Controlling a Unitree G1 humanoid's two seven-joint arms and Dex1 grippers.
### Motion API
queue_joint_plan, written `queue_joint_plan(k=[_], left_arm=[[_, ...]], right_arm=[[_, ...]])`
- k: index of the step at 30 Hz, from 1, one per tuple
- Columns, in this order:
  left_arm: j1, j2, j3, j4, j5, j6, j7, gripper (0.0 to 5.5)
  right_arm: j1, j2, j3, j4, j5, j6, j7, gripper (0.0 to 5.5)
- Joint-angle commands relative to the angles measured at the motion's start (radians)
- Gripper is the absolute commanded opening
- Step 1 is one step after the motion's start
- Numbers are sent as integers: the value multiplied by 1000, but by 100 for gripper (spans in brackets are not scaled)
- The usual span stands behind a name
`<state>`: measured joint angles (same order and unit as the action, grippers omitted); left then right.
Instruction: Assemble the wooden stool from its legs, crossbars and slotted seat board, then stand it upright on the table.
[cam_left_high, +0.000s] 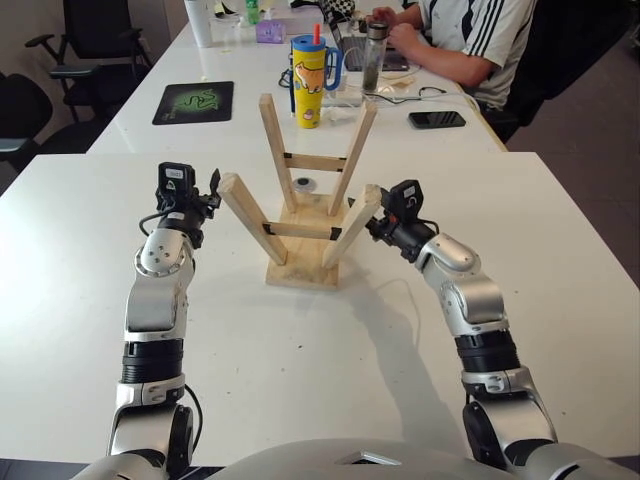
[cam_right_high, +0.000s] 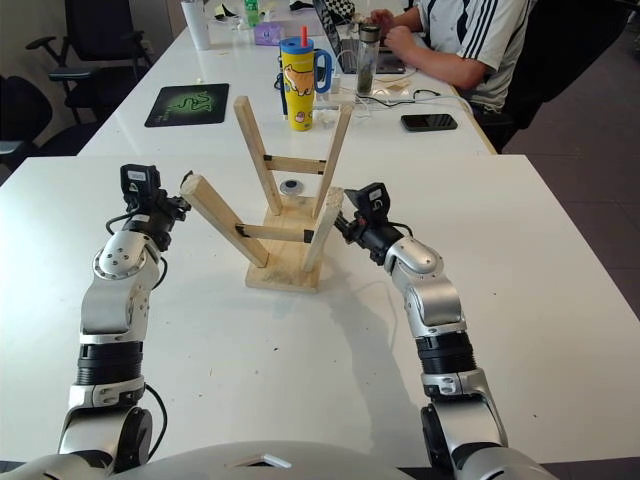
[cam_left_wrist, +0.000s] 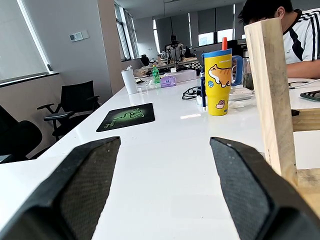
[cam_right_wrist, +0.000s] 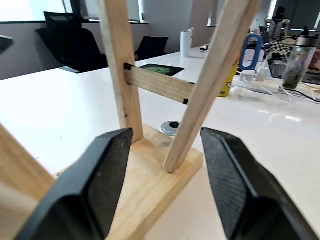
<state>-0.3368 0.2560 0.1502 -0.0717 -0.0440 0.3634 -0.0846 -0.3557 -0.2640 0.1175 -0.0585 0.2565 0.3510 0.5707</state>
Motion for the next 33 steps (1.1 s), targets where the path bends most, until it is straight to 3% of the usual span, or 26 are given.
queue_joint_plan(k=[1,4,7,11,16,18,20,22,23,26,29,33], left_arm=[[-6,22,31,31,16,19,30,333],[-23,32,51,65,34,27,66,333],[-23,42,62,85,41,32,84,333],[-18,48,68,106,47,41,93,333],[-14,39,57,97,50,51,95,333],[-14,35,54,90,51,56,98,333],[-17,30,48,87,50,59,98,333],[-18,23,46,75,47,66,101,333],[-19,20,46,70,46,68,103,333],[-25,8,44,63,46,73,113,333],[-46,2,36,70,46,80,116,333],[-94,-13,19,137,55,79,126,333]], right_arm=[[34,-72,156,-200,63,75,199,253],[-23,-68,202,-266,110,131,258,253],[-88,-17,159,-264,99,139,177,253],[-218,90,-34,-311,232,182,7,253],[-488,234,-355,-303,619,219,-347,253],[-578,221,-458,-233,668,195,-479,253],[-610,136,-496,-119,549,166,-554,253],[-582,0,-405,45,333,169,-569,253],[-542,-71,-305,149,192,133,-545,253],[-409,-145,-118,355,3,-35,-333,253],[-310,-161,-8,394,-47,-156,-125,253],[-232,-96,-12,286,74,-164,64,253]])
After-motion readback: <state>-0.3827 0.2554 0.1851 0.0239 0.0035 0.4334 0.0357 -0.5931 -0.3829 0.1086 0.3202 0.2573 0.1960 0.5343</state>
